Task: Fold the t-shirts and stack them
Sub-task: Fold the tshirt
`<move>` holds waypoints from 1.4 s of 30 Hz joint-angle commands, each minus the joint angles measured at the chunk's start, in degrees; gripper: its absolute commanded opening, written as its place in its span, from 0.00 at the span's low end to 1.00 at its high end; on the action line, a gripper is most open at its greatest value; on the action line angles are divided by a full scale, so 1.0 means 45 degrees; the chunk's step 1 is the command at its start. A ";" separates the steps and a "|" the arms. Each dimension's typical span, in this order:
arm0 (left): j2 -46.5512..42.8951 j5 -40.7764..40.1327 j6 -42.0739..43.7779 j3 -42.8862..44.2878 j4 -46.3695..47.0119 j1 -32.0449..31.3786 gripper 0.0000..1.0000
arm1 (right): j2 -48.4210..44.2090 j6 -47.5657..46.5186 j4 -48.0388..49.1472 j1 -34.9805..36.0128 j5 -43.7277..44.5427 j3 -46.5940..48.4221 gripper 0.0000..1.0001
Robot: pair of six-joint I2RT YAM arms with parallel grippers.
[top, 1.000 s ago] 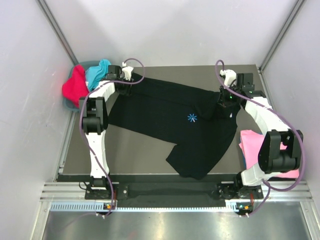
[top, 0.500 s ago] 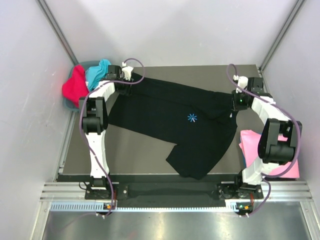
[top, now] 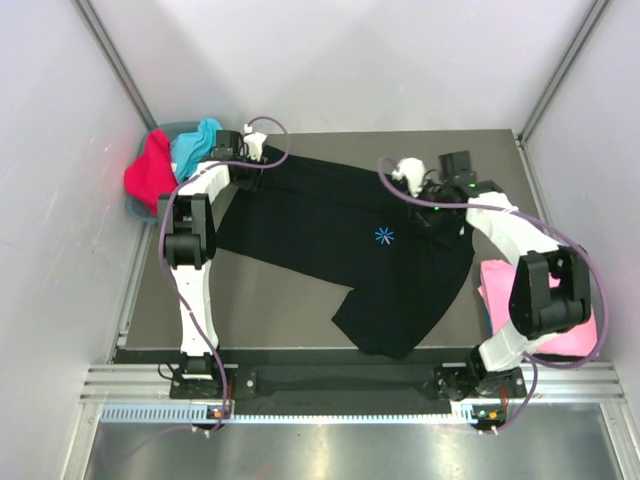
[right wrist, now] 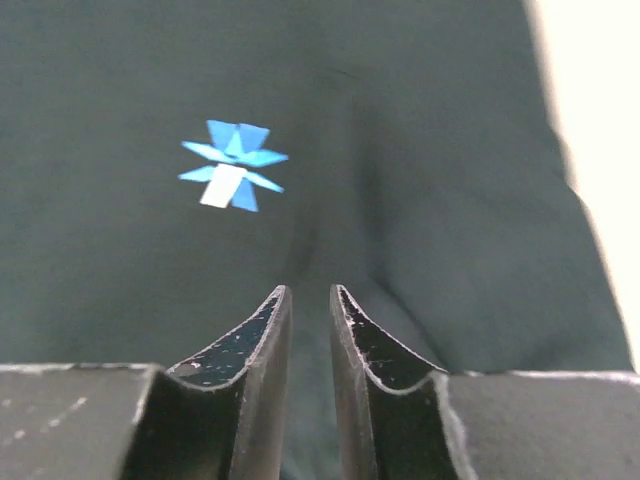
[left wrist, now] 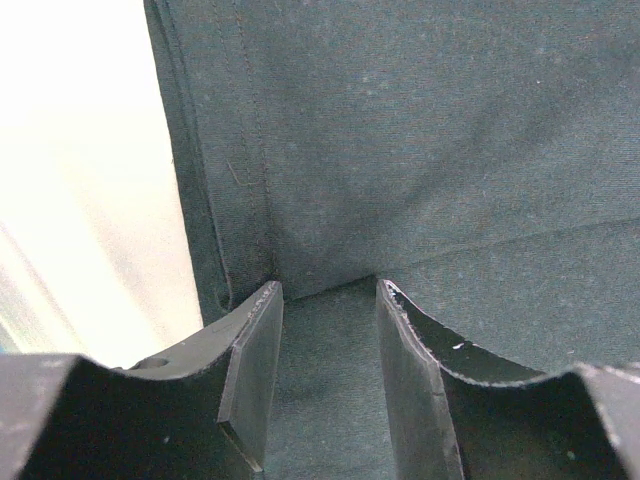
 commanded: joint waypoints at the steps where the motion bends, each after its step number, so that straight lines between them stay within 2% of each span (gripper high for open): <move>1: -0.0437 -0.0068 0.0028 0.0001 0.0108 0.0123 0.48 | 0.0682 -0.1476 -0.0623 0.0702 -0.1078 0.0010 0.20; 11: -0.0495 -0.0048 -0.0030 -0.0019 0.0147 0.0123 0.48 | 0.2795 -0.1691 -0.1247 0.0762 -0.0570 0.1495 0.20; 33: -0.0359 -0.0126 -0.0050 0.0020 0.0186 0.0123 0.49 | 0.4124 -0.1613 -0.1697 0.0762 0.0055 0.1827 0.17; 36: -0.0340 -0.0126 -0.0050 0.0020 0.0205 0.0123 0.49 | 0.4299 -0.1594 -0.1638 0.0762 0.0211 0.1867 0.13; 40: -0.0359 -0.0106 -0.0089 0.0020 0.0205 0.0123 0.49 | 0.4320 -0.1496 -0.1599 0.0762 0.0309 0.1906 0.00; 42: -0.0359 -0.0068 -0.0050 0.0020 0.0205 0.0123 0.49 | 0.4087 -0.1457 -0.1599 0.0801 0.0348 0.1886 0.00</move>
